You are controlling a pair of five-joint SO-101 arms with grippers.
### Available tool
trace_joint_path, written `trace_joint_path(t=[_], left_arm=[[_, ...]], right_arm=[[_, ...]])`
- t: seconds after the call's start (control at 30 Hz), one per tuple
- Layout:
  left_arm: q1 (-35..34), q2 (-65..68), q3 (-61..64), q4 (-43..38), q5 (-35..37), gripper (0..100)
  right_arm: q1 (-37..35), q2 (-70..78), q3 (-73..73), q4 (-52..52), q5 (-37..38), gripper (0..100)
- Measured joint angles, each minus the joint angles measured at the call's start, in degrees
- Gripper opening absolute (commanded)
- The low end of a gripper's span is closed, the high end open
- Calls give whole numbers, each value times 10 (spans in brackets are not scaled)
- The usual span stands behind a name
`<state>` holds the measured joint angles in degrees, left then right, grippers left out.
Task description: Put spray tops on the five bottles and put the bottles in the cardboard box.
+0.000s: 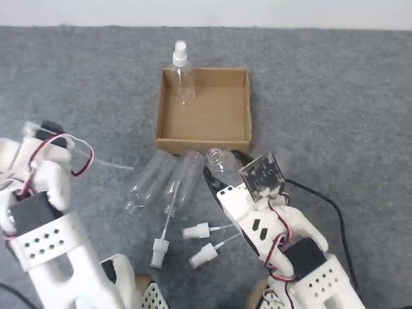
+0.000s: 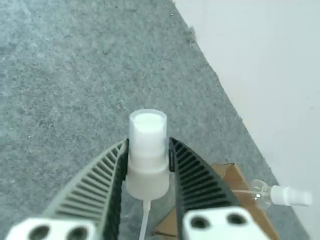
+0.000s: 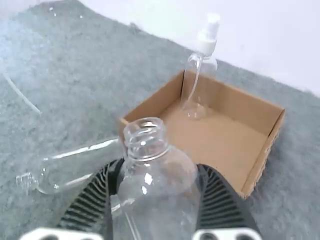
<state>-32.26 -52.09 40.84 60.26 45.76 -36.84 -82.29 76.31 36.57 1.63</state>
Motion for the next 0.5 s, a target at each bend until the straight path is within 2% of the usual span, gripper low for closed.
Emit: trace_joint_path(t=[0.17, 0.5], left_arm=[[0, 0, -1, -7, 26, 13], [0, 0, -55, -7, 33, 13]], right_arm=[[0, -28, 5, -7, 0, 38], [0, -36, 18, -11, 0, 38]])
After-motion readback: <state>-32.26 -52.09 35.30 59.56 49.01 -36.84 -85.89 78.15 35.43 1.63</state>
